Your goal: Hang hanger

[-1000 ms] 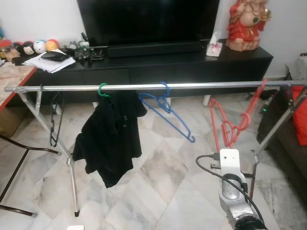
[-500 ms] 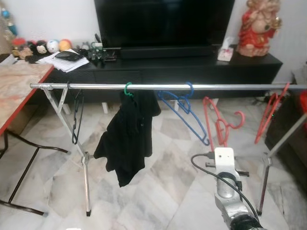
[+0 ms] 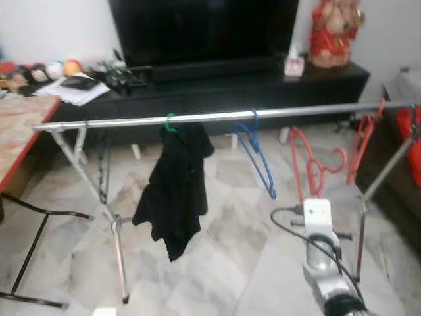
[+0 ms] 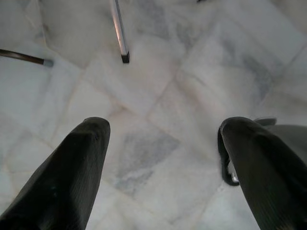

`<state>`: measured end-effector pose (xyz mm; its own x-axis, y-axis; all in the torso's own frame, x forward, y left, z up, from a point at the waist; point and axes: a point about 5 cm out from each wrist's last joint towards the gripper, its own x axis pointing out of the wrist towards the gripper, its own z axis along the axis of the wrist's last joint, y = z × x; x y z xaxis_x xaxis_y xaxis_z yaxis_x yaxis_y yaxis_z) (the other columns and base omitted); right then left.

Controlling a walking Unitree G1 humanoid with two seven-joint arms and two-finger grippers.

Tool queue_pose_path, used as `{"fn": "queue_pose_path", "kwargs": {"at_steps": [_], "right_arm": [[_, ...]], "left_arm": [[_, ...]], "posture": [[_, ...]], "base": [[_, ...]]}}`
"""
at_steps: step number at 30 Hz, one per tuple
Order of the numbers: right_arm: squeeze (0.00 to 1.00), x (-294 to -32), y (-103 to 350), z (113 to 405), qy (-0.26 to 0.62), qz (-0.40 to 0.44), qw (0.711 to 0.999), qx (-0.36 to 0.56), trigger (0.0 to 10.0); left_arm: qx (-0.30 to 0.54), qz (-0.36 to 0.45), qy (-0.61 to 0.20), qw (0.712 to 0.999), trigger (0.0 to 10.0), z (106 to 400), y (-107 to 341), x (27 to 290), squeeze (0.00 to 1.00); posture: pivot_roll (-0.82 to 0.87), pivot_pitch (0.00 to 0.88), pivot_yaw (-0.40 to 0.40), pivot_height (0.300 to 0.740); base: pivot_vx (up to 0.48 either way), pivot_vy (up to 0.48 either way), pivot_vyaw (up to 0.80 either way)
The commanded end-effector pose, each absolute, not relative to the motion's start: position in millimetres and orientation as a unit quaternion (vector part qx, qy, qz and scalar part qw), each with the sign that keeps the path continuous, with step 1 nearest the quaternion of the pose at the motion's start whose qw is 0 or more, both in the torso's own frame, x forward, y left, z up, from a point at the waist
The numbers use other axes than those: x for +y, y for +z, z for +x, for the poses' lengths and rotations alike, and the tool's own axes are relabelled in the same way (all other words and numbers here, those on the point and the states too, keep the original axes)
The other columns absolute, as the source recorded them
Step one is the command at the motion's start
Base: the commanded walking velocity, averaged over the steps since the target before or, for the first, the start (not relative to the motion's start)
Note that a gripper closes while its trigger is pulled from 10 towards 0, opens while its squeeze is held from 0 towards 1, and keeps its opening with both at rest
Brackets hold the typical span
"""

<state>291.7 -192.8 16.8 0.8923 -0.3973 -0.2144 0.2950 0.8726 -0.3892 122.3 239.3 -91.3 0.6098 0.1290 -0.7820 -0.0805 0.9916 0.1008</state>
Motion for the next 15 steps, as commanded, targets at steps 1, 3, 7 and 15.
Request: {"fn": "queue_pose_path", "kwargs": {"at_steps": [1,3,7,15], "right_arm": [[0.0,-201.4,23.3,295.5,-0.193,-0.178,0.955,0.135,10.0],[0.0,-201.3,23.3,295.5,-0.193,-0.178,0.955,0.135,10.0],[0.0,-201.4,23.3,295.6,-0.194,-0.177,0.955,0.135,10.0],[0.0,-203.3,23.7,296.0,-0.198,-0.175,0.955,0.136,10.0]], "left_arm": [[0.446,0.016,0.048,0.893,10.0,121.1,-94.6,229.5,0.0],[0.447,0.016,0.048,0.893,10.0,121.0,-94.7,229.6,0.0],[0.447,0.017,0.048,0.893,10.0,120.3,-95.1,228.6,0.0],[0.446,0.017,0.043,0.894,10.0,122.0,-95.4,224.9,0.0]], "posture": [[-0.08,0.0,0.038,0.74],[-0.08,0.0,0.038,0.74],[-0.08,0.0,0.037,0.74],[-0.08,0.0,0.039,0.74]], "base": [[0.0,0.0,0.0],[0.0,0.0,0.0],[0.0,0.0,0.0],[0.0,0.0,0.0]]}}
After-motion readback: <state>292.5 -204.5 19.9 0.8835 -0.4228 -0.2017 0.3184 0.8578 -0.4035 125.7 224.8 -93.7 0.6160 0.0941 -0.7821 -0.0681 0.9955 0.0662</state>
